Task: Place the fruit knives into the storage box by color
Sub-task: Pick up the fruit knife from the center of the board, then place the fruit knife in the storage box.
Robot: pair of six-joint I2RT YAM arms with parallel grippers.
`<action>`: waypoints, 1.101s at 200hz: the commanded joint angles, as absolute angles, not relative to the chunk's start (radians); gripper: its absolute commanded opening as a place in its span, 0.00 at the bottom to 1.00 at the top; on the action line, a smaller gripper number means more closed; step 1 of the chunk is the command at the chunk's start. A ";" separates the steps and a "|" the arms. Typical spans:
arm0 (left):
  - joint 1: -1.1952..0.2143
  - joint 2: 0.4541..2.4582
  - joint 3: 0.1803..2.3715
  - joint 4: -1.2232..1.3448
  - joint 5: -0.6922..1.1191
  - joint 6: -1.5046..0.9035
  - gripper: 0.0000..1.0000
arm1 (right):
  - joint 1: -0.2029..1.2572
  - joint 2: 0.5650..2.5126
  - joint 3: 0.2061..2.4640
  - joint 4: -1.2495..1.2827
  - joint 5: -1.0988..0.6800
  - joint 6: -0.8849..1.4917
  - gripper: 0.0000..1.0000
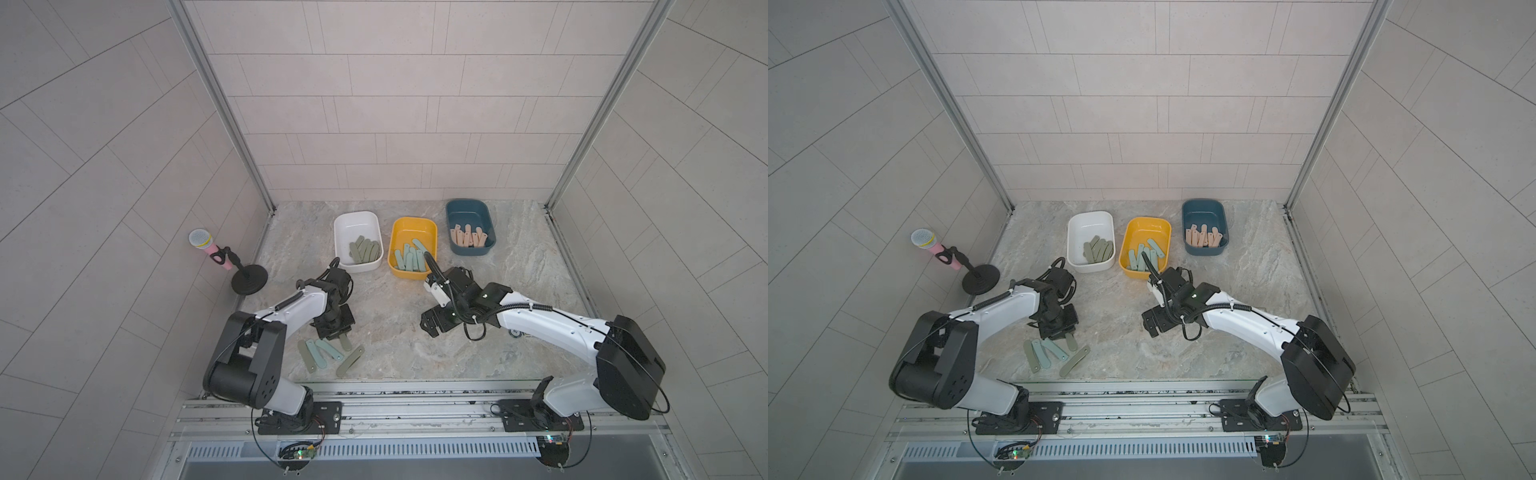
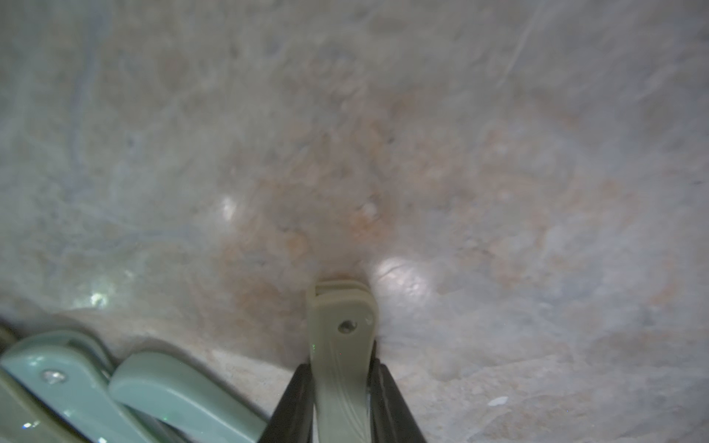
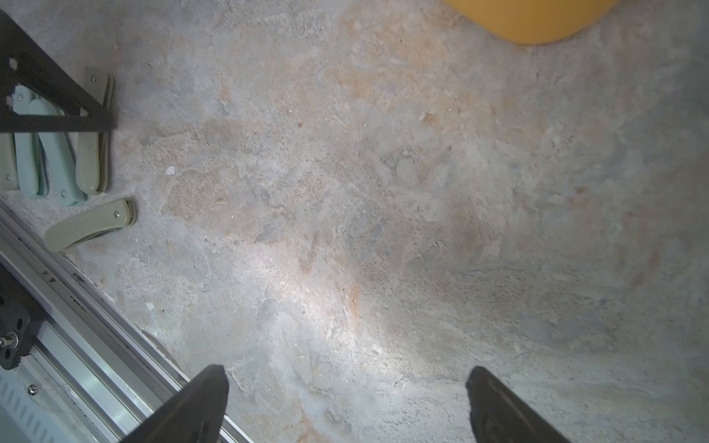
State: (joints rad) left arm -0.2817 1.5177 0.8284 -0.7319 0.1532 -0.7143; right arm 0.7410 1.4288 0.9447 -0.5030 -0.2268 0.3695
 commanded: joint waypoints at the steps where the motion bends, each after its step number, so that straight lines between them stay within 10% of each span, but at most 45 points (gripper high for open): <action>1: -0.280 1.550 0.998 -0.820 0.096 -0.607 0.21 | 0.734 1.426 0.979 -0.527 -0.206 0.352 1.00; 107: -0.271 2.204 1.958 -1.081 0.026 -0.405 0.18 | 0.739 1.520 1.129 -0.570 -0.225 0.307 1.00; 191: -0.248 2.401 2.245 -1.121 0.003 -0.403 0.21 | 0.888 1.503 1.087 -0.522 -0.184 0.292 0.97; 220: -0.249 2.375 2.251 -1.130 0.050 -0.404 0.42 | 0.976 1.513 1.063 -0.471 -0.173 0.248 0.90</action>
